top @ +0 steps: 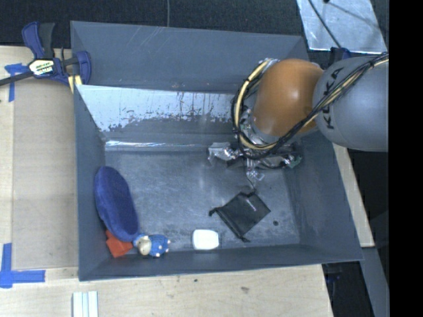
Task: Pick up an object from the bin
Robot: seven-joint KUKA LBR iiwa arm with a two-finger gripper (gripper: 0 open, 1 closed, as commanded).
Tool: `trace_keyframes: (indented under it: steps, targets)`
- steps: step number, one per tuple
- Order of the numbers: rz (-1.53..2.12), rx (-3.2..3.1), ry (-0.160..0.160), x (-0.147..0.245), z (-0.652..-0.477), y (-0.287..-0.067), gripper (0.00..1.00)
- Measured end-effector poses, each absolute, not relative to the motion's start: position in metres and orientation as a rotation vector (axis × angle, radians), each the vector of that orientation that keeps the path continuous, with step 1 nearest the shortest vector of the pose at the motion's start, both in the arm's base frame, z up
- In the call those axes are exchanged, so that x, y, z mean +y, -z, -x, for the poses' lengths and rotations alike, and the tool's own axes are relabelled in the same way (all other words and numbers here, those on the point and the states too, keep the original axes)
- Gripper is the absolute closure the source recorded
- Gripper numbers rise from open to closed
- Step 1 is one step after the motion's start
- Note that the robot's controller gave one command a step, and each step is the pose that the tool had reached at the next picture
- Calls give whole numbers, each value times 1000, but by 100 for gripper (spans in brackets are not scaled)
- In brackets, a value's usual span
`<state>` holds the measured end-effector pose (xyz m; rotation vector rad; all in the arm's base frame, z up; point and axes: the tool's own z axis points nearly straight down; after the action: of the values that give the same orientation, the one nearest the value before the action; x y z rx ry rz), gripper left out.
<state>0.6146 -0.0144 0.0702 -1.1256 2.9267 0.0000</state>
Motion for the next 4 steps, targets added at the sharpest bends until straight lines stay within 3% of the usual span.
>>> trace_keyframes:
  steps: [1, 2, 3, 4]
  targets:
    - [731, 3054, -2, -52, -578, -118, 0]
    - [956, 2995, -1, -75, -554, -73, 0]
    - [855, 3024, -1, -54, -559, -70, 0]
    - [1212, 2898, -1, -40, -530, -70, 0]
